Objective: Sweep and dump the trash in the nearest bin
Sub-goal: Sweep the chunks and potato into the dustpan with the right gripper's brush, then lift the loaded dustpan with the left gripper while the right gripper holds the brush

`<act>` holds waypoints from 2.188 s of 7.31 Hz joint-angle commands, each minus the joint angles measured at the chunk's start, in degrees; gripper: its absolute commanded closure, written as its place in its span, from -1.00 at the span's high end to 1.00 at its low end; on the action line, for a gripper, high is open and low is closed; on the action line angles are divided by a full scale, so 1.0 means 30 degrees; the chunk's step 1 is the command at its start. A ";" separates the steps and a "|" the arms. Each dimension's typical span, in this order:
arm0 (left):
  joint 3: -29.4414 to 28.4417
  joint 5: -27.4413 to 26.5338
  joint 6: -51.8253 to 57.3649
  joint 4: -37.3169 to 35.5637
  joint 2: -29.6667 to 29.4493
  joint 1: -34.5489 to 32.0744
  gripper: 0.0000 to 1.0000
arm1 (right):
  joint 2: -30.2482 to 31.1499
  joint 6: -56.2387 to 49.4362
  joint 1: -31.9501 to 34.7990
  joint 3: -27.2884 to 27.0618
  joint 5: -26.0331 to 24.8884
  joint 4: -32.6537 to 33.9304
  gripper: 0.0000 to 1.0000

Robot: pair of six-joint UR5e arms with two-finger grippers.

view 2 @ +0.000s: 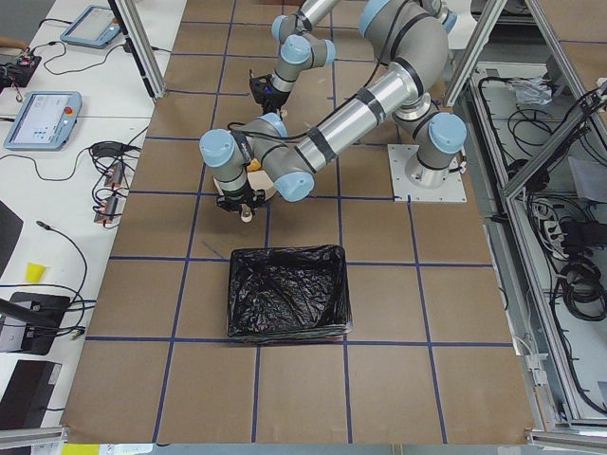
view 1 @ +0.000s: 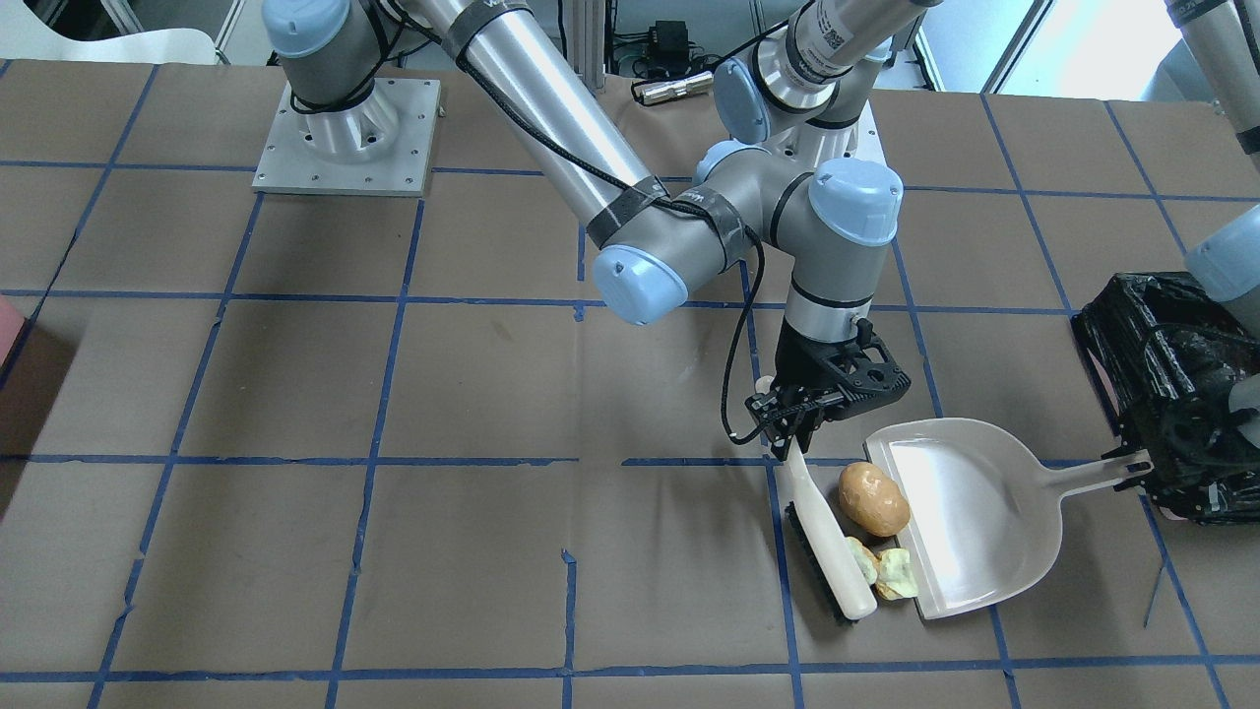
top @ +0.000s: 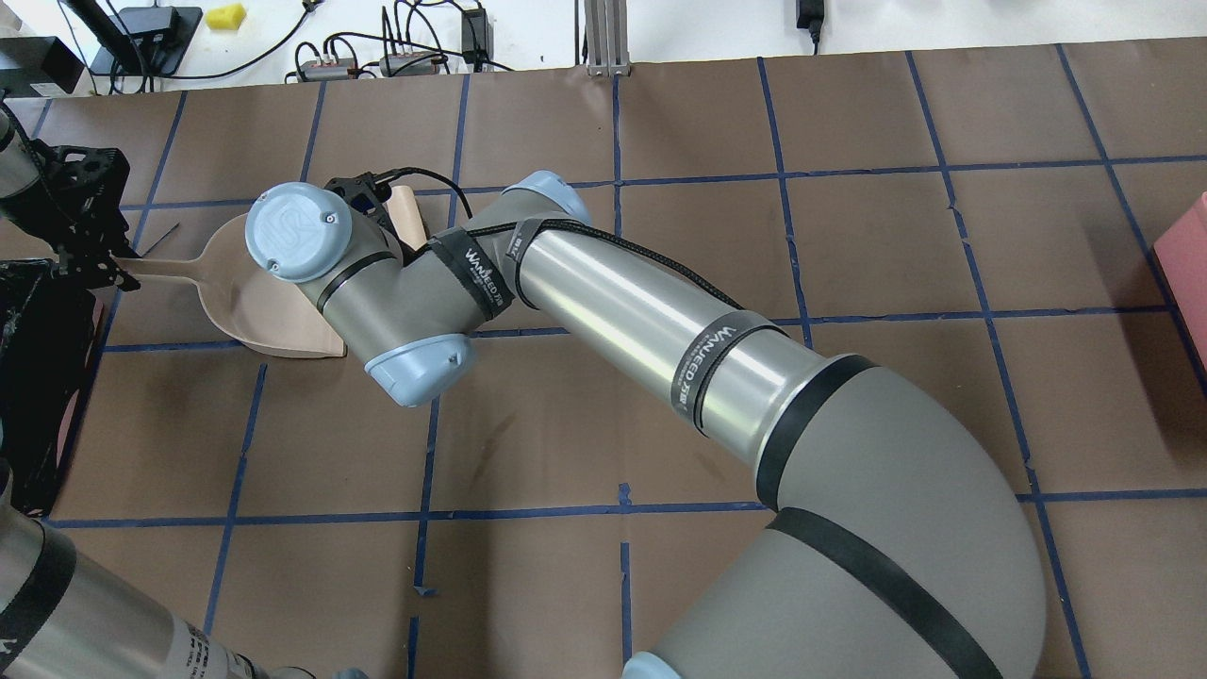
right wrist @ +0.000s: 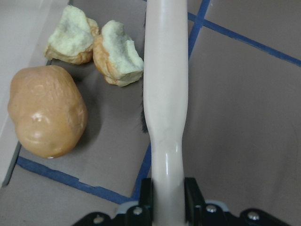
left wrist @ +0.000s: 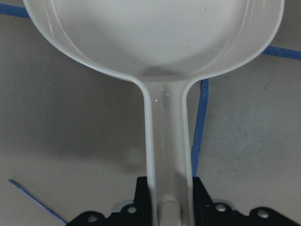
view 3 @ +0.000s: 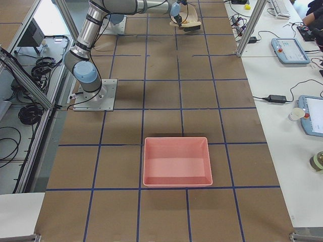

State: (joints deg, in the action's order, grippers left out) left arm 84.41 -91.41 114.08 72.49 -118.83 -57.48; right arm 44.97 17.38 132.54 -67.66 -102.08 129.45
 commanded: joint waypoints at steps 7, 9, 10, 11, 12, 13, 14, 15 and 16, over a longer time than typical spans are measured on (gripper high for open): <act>0.0047 0.0029 -0.0060 -0.0021 0.0059 0.0000 -0.86 | -0.0900 0.7700 0.2137 0.2573 0.3875 -0.0112 -0.59; 0.0076 0.0233 -0.0118 -0.0021 0.0059 0.0000 -0.86 | -0.0463 0.9345 0.2196 0.2690 0.4694 -0.1101 -0.59; 0.0221 0.1366 -0.0089 0.0008 0.0030 0.0029 -0.86 | 0.0092 0.9586 0.2138 0.2719 0.4875 -0.1747 -0.59; 0.0368 0.2218 -0.0176 0.0095 -0.0202 0.0232 -0.86 | 0.0561 0.9617 0.1963 0.2691 0.5080 -0.2072 -0.59; 0.0601 0.2981 -0.0264 0.0270 -0.0234 0.0321 -0.86 | 0.0914 0.9589 0.1701 0.2690 0.5343 -0.2105 -0.59; 0.0661 0.3046 -0.0264 0.0272 -0.0234 0.0351 -0.86 | 0.1150 0.9327 0.1437 0.2690 0.5346 -0.2105 -0.59; 0.0662 0.3163 -0.0322 0.0301 -0.0234 0.0409 -0.86 | 0.1355 0.8426 0.0941 0.2632 0.5172 -0.2163 -0.59; 0.0662 0.3367 -0.0381 0.0330 -0.0234 0.0439 -0.86 | 0.1705 0.7141 0.0327 0.2371 0.5025 -0.2250 -0.59; 0.0691 0.3514 -0.0382 0.0359 -0.0234 0.0468 -0.86 | 0.2028 0.5300 -0.0404 0.2339 0.4066 -0.3557 -0.59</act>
State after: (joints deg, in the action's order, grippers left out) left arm 86.40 -81.50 113.03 73.45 -119.53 -56.20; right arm 49.86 39.10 133.84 -60.29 -87.50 121.88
